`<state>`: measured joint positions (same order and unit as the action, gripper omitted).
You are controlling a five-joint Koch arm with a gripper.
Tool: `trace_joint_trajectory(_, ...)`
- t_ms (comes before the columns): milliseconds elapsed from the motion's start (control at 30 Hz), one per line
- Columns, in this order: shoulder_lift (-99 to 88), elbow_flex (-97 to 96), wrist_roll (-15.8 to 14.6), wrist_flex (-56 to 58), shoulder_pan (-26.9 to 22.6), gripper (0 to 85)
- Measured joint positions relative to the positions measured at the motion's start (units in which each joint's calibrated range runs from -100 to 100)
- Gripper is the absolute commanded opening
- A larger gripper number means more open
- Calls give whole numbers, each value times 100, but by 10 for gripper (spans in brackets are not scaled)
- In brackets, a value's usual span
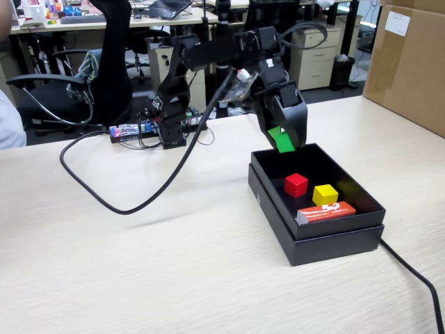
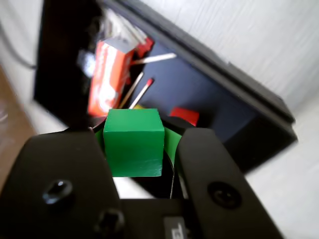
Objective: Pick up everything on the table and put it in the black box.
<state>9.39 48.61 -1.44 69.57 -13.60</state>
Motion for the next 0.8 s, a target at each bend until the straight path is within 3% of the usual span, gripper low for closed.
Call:
trace_joint_trajectory(367,1424,-9,-98,132,24,17)
trace_joint_trajectory(433,1579,0,-88,139,24,144)
trace_joint_trajectory(600,1825,-9,-117,163,5,207)
trace_joint_trajectory(733,1864,-9,-117,163,5,419)
trace_joint_trajectory(800,1864,-9,-117,163,5,455)
